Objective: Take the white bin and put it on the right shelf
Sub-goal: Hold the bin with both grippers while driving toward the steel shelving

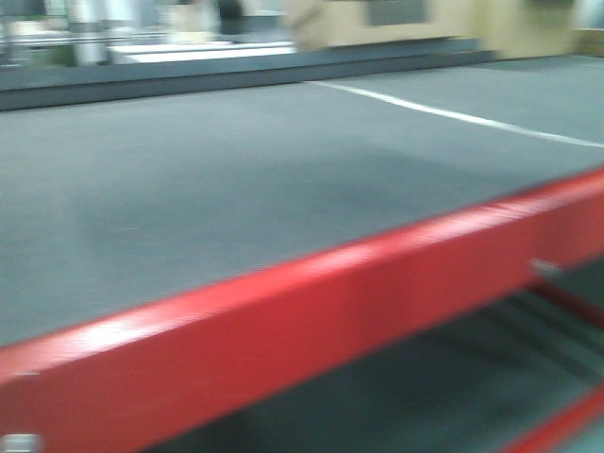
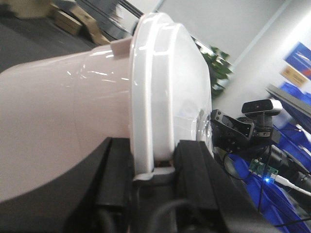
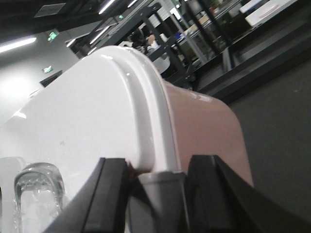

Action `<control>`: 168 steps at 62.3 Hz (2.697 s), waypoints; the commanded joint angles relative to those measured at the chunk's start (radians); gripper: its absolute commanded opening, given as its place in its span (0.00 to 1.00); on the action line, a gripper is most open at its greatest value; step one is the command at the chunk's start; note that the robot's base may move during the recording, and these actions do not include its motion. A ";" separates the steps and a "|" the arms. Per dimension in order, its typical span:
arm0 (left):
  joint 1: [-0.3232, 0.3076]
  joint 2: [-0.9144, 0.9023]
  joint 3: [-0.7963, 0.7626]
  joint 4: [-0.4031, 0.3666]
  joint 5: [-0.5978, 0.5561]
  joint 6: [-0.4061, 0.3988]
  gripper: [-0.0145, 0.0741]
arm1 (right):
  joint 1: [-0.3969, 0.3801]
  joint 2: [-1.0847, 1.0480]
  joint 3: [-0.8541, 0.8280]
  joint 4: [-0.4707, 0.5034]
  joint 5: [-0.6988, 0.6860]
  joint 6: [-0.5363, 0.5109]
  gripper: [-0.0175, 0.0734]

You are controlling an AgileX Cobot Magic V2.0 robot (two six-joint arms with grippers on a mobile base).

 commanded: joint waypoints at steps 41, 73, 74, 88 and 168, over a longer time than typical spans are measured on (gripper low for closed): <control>-0.064 -0.037 -0.032 -0.078 0.271 0.028 0.03 | 0.048 -0.054 -0.047 0.122 0.283 -0.001 0.26; -0.064 -0.037 -0.032 -0.078 0.271 0.028 0.03 | 0.048 -0.054 -0.047 0.122 0.283 -0.001 0.26; -0.064 -0.037 -0.032 -0.078 0.271 0.028 0.03 | 0.048 -0.054 -0.047 0.122 0.284 -0.001 0.26; -0.064 -0.037 -0.032 -0.078 0.271 0.028 0.03 | 0.048 -0.054 -0.047 0.122 0.284 -0.001 0.26; -0.064 -0.037 -0.032 -0.078 0.271 0.028 0.03 | 0.048 -0.054 -0.047 0.122 0.284 -0.001 0.26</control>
